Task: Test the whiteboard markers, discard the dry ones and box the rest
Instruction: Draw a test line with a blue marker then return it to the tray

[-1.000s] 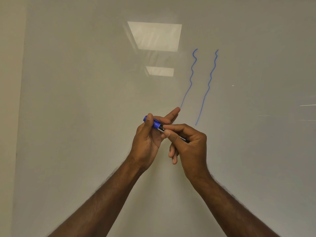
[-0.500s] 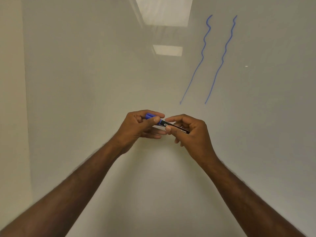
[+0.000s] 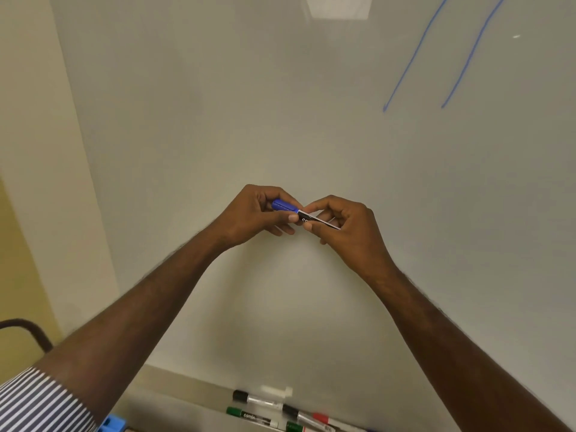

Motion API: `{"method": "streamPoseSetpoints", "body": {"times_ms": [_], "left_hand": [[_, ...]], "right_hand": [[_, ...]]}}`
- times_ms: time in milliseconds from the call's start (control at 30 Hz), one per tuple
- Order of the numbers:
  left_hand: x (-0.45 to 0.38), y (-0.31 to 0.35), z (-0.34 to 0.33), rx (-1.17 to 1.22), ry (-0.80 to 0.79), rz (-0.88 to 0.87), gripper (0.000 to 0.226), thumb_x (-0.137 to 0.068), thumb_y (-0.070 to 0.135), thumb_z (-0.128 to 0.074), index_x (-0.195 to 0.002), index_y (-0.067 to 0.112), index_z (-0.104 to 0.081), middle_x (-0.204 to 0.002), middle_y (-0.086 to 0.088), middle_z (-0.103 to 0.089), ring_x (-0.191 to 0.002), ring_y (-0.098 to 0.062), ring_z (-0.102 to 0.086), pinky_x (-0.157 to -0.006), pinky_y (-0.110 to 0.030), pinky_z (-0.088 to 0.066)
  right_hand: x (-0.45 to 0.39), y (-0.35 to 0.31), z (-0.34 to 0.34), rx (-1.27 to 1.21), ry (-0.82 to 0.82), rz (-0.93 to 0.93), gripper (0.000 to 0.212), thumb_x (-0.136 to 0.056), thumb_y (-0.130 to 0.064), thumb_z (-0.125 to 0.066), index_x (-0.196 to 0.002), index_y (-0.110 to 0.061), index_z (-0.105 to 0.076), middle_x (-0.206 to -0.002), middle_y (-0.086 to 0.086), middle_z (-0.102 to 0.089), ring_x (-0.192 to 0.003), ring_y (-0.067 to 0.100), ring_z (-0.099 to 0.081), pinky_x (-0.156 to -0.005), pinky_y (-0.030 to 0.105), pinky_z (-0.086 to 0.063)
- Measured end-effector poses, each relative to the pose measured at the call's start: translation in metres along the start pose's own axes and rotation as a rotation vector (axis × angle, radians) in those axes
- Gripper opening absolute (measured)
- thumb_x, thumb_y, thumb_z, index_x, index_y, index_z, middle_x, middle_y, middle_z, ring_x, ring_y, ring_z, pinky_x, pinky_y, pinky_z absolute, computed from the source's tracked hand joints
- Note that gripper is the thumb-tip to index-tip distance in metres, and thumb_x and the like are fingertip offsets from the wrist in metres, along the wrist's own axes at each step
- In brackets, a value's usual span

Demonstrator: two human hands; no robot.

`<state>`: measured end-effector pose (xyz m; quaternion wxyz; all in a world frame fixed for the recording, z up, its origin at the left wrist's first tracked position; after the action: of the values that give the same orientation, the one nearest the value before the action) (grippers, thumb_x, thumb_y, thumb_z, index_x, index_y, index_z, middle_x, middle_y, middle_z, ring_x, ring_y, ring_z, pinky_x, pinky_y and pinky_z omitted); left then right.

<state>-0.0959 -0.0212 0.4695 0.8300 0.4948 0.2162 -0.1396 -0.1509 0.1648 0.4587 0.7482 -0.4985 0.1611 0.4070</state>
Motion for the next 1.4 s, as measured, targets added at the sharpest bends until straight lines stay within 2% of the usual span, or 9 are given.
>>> {"method": "streamPoseSetpoints", "body": {"times_ms": [200,367,500,633,933,1100,1200,1300,1400], "left_hand": [[0.023,-0.043,0.010,-0.116,0.004,0.018,0.013,-0.088,0.014,-0.077,-0.101,0.013,-0.077,-0.095,0.002,-0.076,-0.088,-0.019,-0.071,-0.073,-0.042,-0.063],[0.047,-0.086,0.017,-0.159,-0.053,0.073,0.015,-0.087,0.019,-0.079,-0.101,0.016,-0.079,-0.096,0.006,-0.076,-0.090,-0.015,-0.070,-0.077,-0.045,-0.060],[0.070,-0.132,0.018,-0.202,-0.096,0.166,0.015,-0.086,0.019,-0.079,-0.101,0.017,-0.079,-0.094,0.007,-0.077,-0.087,-0.016,-0.071,-0.080,-0.051,-0.057],[0.094,-0.174,0.018,-0.205,-0.145,0.249,0.015,-0.086,0.019,-0.080,-0.101,0.019,-0.080,-0.091,0.008,-0.077,-0.086,-0.017,-0.071,-0.082,-0.051,-0.057],[0.153,-0.272,0.006,-0.211,-0.255,0.351,0.014,-0.089,0.028,-0.076,-0.103,0.030,-0.078,-0.093,0.013,-0.075,-0.084,-0.016,-0.068,-0.080,-0.048,-0.057],[0.192,-0.331,-0.005,-0.312,-0.374,0.441,0.015,-0.091,0.031,-0.074,-0.105,0.029,-0.078,-0.099,0.013,-0.075,-0.086,-0.010,-0.066,-0.081,-0.041,-0.056],[0.214,-0.356,-0.015,-0.394,-0.408,0.500,0.018,-0.092,0.030,-0.072,-0.108,0.025,-0.078,-0.106,0.005,-0.076,-0.092,-0.015,-0.066,-0.086,-0.036,-0.055],[0.234,-0.377,-0.021,-0.447,-0.412,0.525,0.020,-0.093,0.031,-0.071,-0.109,0.023,-0.078,-0.108,0.001,-0.076,-0.096,-0.020,-0.067,-0.083,-0.027,-0.049],[0.250,-0.394,-0.022,-0.495,-0.378,0.553,0.021,-0.094,0.030,-0.069,-0.113,0.022,-0.076,-0.113,-0.001,-0.074,-0.103,-0.021,-0.066,-0.090,-0.030,-0.051]], "right_hand": [[0.012,0.017,-0.039,0.054,-0.083,-0.052,0.017,-0.086,-0.024,-0.081,-0.102,-0.030,-0.078,-0.081,-0.010,-0.073,-0.074,0.010,-0.068,-0.069,0.031,-0.059],[0.028,0.039,-0.081,0.061,-0.177,-0.147,0.019,-0.088,-0.022,-0.080,-0.106,-0.026,-0.079,-0.086,-0.013,-0.074,-0.075,0.002,-0.066,-0.065,0.012,-0.046],[0.047,0.062,-0.122,0.035,-0.246,-0.248,0.018,-0.088,-0.020,-0.079,-0.106,-0.022,-0.080,-0.086,-0.007,-0.077,-0.073,0.006,-0.068,-0.066,0.016,-0.050],[0.071,0.082,-0.161,0.028,-0.298,-0.336,0.017,-0.091,-0.020,-0.074,-0.107,-0.024,-0.079,-0.080,-0.004,-0.074,-0.070,0.014,-0.067,-0.067,0.031,-0.056],[0.121,0.125,-0.239,0.120,-0.464,-0.496,0.021,-0.094,-0.014,-0.062,-0.106,-0.023,-0.078,-0.081,-0.006,-0.071,-0.071,0.014,-0.063,-0.066,0.027,-0.049],[0.158,0.156,-0.291,0.188,-0.629,-0.579,0.032,-0.090,-0.010,-0.059,-0.113,-0.023,-0.077,-0.098,0.000,-0.077,-0.085,0.019,-0.070,-0.079,0.032,-0.055],[0.176,0.172,-0.317,0.266,-0.715,-0.601,0.031,-0.095,-0.011,-0.058,-0.120,-0.020,-0.075,-0.110,0.004,-0.076,-0.096,0.024,-0.070,-0.087,0.032,-0.054],[0.189,0.185,-0.338,0.323,-0.744,-0.598,0.029,-0.097,-0.015,-0.059,-0.122,-0.022,-0.073,-0.116,0.004,-0.075,-0.103,0.026,-0.069,-0.092,0.034,-0.053],[0.198,0.192,-0.356,0.338,-0.763,-0.595,0.031,-0.096,-0.015,-0.059,-0.122,-0.023,-0.073,-0.116,0.004,-0.074,-0.106,0.026,-0.067,-0.092,0.034,-0.051]]}}
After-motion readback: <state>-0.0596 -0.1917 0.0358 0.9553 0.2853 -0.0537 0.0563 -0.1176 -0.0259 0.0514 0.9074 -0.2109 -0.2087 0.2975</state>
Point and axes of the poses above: each hand's wrist, its own x-axis away from the middle knuckle, its own z-axis out of the back of the hand, y = z × x, the point moved 4 cm from there along -x, towards the middle knuckle
